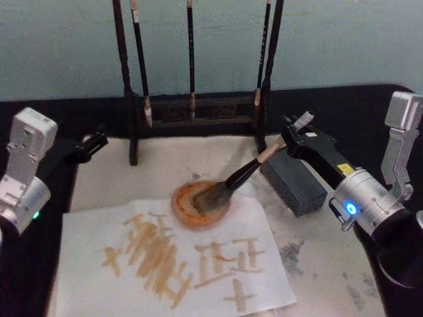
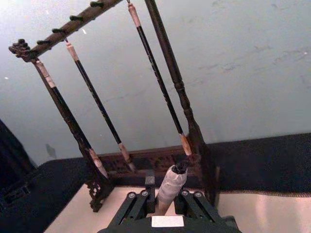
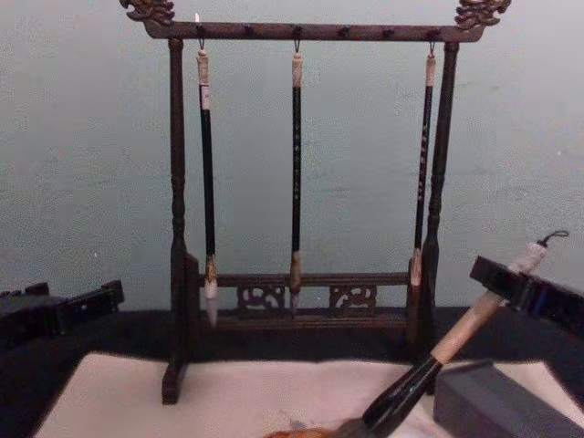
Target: Pick up the brush from the inkstone, write on the paper, then place the brush back to its original position.
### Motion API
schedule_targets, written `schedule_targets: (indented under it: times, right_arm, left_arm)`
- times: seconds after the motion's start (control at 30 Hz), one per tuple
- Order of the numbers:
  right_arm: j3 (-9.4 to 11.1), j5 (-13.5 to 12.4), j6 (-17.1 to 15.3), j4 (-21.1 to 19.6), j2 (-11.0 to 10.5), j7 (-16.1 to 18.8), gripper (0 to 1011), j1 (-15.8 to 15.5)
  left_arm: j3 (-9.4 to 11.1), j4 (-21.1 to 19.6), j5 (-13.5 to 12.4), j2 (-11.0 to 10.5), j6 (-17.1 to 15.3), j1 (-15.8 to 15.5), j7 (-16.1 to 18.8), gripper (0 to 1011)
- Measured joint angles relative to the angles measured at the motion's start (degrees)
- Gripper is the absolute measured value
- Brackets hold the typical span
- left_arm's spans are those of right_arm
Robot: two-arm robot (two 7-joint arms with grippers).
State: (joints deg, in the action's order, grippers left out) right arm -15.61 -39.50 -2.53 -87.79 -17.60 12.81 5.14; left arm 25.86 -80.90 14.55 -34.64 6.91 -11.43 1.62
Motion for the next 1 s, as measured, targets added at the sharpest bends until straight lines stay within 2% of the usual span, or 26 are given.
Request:
schedule_targets:
  times: [0.4, 0.93, 1.0]
  right_arm:
    - [0.40, 2.10, -2.02, 0.01, -0.12, -1.94, 208, -0.05]
    - [0.36, 1.94, -1.84, 0.03, -0.10, -1.73, 208, -0.04]
    - [0.30, 1.96, -1.88, 0.08, -0.09, -1.69, 249, -0.05]
  left_arm:
    - [0.00, 0.00, 0.00, 0.00, 0.00, 0.00, 0.00, 1002]
    - [0.00, 0.00, 0.00, 0.00, 0.00, 0.00, 0.00, 1002]
    - [0.00, 0.00, 0.00, 0.00, 0.00, 0.00, 0.00, 1002]
